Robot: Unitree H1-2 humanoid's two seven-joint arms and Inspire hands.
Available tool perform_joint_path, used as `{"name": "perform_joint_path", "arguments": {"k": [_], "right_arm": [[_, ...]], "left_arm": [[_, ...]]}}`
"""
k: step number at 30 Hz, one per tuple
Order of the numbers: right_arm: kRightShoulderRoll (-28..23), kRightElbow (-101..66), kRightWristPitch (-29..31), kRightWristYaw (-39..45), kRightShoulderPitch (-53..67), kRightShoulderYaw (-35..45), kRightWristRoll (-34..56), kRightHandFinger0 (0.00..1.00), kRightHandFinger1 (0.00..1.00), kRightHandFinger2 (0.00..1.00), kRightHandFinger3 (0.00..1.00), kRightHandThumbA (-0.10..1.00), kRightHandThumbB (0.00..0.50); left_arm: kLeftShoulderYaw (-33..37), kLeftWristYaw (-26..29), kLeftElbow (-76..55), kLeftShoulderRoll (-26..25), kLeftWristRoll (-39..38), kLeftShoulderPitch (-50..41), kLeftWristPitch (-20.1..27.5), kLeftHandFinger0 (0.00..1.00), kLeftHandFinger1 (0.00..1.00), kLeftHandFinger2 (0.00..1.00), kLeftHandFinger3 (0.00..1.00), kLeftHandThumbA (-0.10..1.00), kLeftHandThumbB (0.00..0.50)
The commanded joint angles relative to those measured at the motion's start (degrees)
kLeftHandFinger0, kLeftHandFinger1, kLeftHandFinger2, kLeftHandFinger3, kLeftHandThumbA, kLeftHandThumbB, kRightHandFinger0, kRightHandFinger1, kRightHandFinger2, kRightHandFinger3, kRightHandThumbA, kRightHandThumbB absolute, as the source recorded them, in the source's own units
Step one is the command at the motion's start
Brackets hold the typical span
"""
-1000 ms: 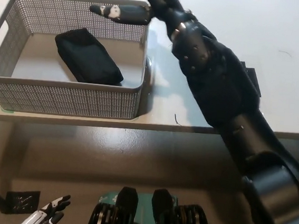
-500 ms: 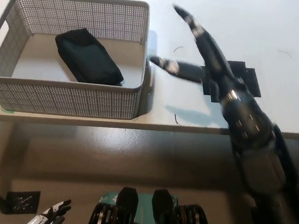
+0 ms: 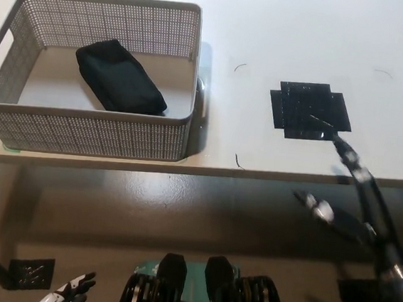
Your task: Use the right hand to pick up the pencil case on the right hand side and put it into a grey container on the left side
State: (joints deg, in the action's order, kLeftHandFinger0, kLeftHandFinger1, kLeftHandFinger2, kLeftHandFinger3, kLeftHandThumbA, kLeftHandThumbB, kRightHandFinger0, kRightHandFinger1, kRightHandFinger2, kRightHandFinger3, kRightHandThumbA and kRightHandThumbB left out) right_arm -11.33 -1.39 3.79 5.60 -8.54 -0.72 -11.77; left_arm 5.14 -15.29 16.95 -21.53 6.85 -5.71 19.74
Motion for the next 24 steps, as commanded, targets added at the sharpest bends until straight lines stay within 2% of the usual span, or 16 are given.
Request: {"name": "perform_joint_path", "arguments": {"k": [1, 2, 4, 5, 7, 8, 12, 15, 17, 20, 23, 24], "right_arm": [[-3.10, -7.60, 10.45, 3.07, 11.43, 6.42, 17.70, 1.00, 1.00, 1.00, 1.00, 1.00, 0.391], [-2.92, -5.98, 11.40, 3.18, 11.92, 6.33, 17.69, 1.00, 1.00, 1.00, 1.00, 1.00, 0.375], [-2.27, -2.57, 12.79, 3.50, 13.26, 6.38, 18.10, 1.00, 1.00, 1.00, 1.00, 1.00, 0.375], [-2.01, 0.10, 12.34, 3.99, 14.44, 6.48, 18.14, 1.00, 1.00, 1.00, 1.00, 1.00, 0.395], [-1.73, 5.47, 13.58, 4.46, 15.21, 6.47, 17.71, 1.00, 1.00, 1.00, 1.00, 1.00, 0.379], [-1.51, 9.25, 13.72, 4.57, 15.44, 6.63, 17.38, 1.00, 1.00, 1.00, 1.00, 1.00, 0.393], [-1.26, 21.43, 17.35, 3.76, 14.13, 6.07, 14.60, 1.00, 1.00, 1.00, 1.00, 1.00, 0.369], [-0.93, 30.17, 19.05, 4.00, 11.75, 5.69, 14.23, 1.00, 1.00, 1.00, 1.00, 1.00, 0.366], [-0.80, 34.53, 17.38, 5.87, 9.02, 5.85, 15.91, 1.00, 1.00, 1.00, 1.00, 1.00, 0.404], [-0.85, 37.35, 17.51, 8.64, 6.22, 6.57, 18.92, 1.00, 1.00, 1.00, 1.00, 1.00, 0.384], [-0.97, 40.74, 18.75, 10.14, 4.13, 7.54, 20.70, 1.00, 1.00, 1.00, 1.00, 1.00, 0.399], [-1.01, 41.73, 19.04, 10.73, 3.44, 7.76, 21.17, 1.00, 1.00, 1.00, 1.00, 1.00, 0.419]], "left_arm": [[-2.76, 1.98, 0.50, -1.85, -1.30, -1.74, 2.94, 1.00, 1.00, 1.00, 1.00, 1.00, 0.441], [-2.88, 2.03, 0.58, -1.88, -1.32, -1.80, 3.03, 1.00, 1.00, 1.00, 1.00, 1.00, 0.443], [-3.13, 1.93, 0.46, -1.96, -1.51, -2.23, 2.88, 1.00, 1.00, 1.00, 1.00, 1.00, 0.447], [-3.18, 2.03, 0.20, -1.97, -1.23, -2.38, 2.62, 1.00, 1.00, 1.00, 1.00, 1.00, 0.440], [-3.33, 2.12, 0.61, -2.00, -0.91, -2.23, 2.60, 1.00, 1.00, 1.00, 1.00, 1.00, 0.418], [-3.47, 1.80, 0.86, -1.82, -1.55, -2.17, 2.57, 1.00, 1.00, 1.00, 1.00, 1.00, 0.409], [-4.03, 1.88, 1.71, -1.44, -1.49, -1.80, 2.77, 1.00, 1.00, 1.00, 1.00, 1.00, 0.446], [-4.53, 1.73, 1.88, -1.20, -1.83, -1.68, 2.34, 1.00, 1.00, 1.00, 1.00, 1.00, 0.452], [-5.05, 2.43, 1.87, -1.21, -1.32, -1.42, 2.31, 1.00, 1.00, 1.00, 1.00, 1.00, 0.450], [-5.72, 2.92, 2.09, -1.09, -1.24, -1.12, 2.98, 1.00, 1.00, 1.00, 1.00, 1.00, 0.434], [-6.15, 4.07, 2.31, -0.52, -0.19, -0.64, 3.55, 1.00, 1.00, 1.00, 1.00, 1.00, 0.440], [-6.49, 4.87, 2.46, -0.23, 0.22, -0.42, 3.65, 1.00, 1.00, 1.00, 1.00, 1.00, 0.451]]}}
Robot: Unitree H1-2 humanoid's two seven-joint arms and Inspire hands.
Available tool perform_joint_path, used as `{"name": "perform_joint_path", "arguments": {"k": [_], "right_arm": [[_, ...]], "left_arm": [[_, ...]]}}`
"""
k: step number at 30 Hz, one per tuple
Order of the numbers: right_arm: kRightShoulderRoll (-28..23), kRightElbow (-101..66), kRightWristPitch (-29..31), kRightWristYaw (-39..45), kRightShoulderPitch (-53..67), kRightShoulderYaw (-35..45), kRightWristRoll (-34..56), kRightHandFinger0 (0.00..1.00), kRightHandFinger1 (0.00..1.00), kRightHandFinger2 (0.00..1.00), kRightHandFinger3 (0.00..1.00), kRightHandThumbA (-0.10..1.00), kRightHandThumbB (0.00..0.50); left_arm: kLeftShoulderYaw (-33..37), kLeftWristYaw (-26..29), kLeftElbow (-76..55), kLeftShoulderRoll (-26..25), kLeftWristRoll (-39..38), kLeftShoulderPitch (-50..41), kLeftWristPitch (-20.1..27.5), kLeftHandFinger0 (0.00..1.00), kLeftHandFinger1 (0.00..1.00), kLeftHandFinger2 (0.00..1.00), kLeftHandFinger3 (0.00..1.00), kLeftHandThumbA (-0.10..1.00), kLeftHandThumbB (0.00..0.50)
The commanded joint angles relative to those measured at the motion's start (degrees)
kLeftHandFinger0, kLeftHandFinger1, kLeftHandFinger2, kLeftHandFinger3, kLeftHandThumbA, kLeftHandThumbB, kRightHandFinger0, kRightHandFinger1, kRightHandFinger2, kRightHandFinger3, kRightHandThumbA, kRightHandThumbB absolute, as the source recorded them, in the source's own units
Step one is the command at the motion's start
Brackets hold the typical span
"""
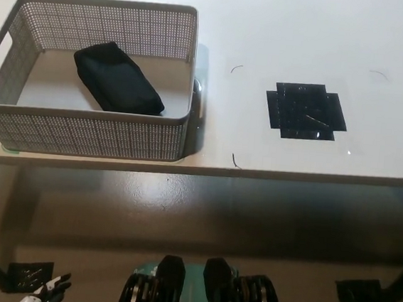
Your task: Use the right hand to pick up the pencil case on the right hand side and put it into a grey container on the left side
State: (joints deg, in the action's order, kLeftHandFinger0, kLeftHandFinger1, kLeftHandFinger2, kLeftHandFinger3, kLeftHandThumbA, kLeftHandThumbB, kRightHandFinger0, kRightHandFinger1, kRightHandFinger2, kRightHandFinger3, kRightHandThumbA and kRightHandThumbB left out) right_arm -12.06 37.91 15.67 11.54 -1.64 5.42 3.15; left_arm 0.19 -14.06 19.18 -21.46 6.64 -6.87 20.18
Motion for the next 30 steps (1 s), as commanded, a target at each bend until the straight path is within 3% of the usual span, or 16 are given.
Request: {"name": "perform_joint_path", "arguments": {"k": [1, 7, 12, 23, 30], "right_arm": [[-0.24, 2.70, 7.06, 5.42, -3.92, 1.76, 6.79, 1.00, 1.00, 1.00, 1.00, 1.00, 0.407], [-0.23, 4.32, 8.16, 5.68, -4.67, 1.07, 6.16, 1.00, 1.00, 1.00, 1.00, 1.00, 0.349], [-0.41, 4.93, 8.51, 6.11, -5.22, 0.76, 6.20, 1.00, 1.00, 1.00, 1.00, 1.00, 0.355], [-1.36, 4.02, 7.76, 4.34, -5.90, -0.99, 3.34, 1.00, 1.00, 1.00, 1.00, 1.00, 0.238], [-1.86, 5.86, 8.65, 3.91, -6.89, -1.98, 1.96, 1.00, 1.00, 1.00, 1.00, 1.00, 0.265]], "left_arm": [[-1.95, 4.47, 0.32, -0.03, 0.84, 0.89, 3.15, 1.00, 1.00, 1.00, 1.00, 1.00, 0.435], [-5.05, 8.17, 0.95, 1.96, 0.37, 1.15, 3.02, 1.00, 1.00, 1.00, 1.00, 1.00, 0.368], [-7.38, 9.90, 0.61, 3.44, -0.26, 1.51, 1.03, 1.00, 1.00, 1.00, 1.00, 1.00, 0.283], [-8.47, 10.48, 1.11, 4.23, -0.81, 1.36, 0.71, 1.00, 1.00, 1.00, 1.00, 1.00, 0.279], [-8.27, 10.44, 1.34, 4.18, -1.42, 1.82, 0.67, 1.00, 1.00, 1.00, 1.00, 1.00, 0.281]]}}
